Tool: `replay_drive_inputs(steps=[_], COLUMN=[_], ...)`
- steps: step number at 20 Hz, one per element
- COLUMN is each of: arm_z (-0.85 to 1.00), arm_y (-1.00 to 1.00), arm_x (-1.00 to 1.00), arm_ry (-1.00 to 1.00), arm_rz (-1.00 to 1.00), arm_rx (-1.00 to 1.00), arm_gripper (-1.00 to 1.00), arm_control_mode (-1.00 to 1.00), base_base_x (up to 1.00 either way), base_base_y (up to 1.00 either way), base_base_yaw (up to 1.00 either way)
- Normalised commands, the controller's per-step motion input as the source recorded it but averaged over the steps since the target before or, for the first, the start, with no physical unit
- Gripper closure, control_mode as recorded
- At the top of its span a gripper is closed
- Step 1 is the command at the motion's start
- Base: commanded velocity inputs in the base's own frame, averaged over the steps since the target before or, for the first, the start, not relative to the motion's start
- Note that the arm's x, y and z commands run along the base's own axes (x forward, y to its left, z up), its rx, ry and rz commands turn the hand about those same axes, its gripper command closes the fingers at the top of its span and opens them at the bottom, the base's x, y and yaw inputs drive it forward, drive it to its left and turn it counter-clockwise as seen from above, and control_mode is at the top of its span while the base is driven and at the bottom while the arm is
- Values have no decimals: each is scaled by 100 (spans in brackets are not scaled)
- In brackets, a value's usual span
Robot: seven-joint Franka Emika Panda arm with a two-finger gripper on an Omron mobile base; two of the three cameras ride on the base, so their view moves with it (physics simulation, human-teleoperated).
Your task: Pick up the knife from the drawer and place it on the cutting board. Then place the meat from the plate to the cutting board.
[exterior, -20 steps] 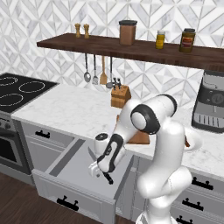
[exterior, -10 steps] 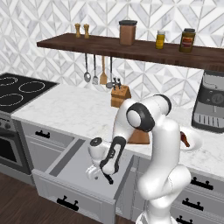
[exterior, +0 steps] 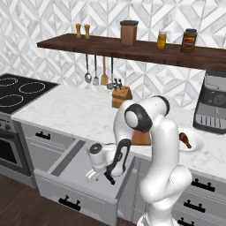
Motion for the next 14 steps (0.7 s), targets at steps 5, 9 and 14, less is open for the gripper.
replay_drive_inputs(steps=[5,9,14], arm_z=[-23,-42,-64], arm_y=[-12,0,37], arm_x=[2,-5,-35], arm_ry=[-4,-4,-3], arm_rz=[0,0,2], arm_rx=[2,13,20], arm_gripper=[-100,-100,100], arm_control_mode=[-100,-100,-100], base_base_x=[0,0,0], base_base_y=[0,0,0], base_base_yaw=[0,0,0])
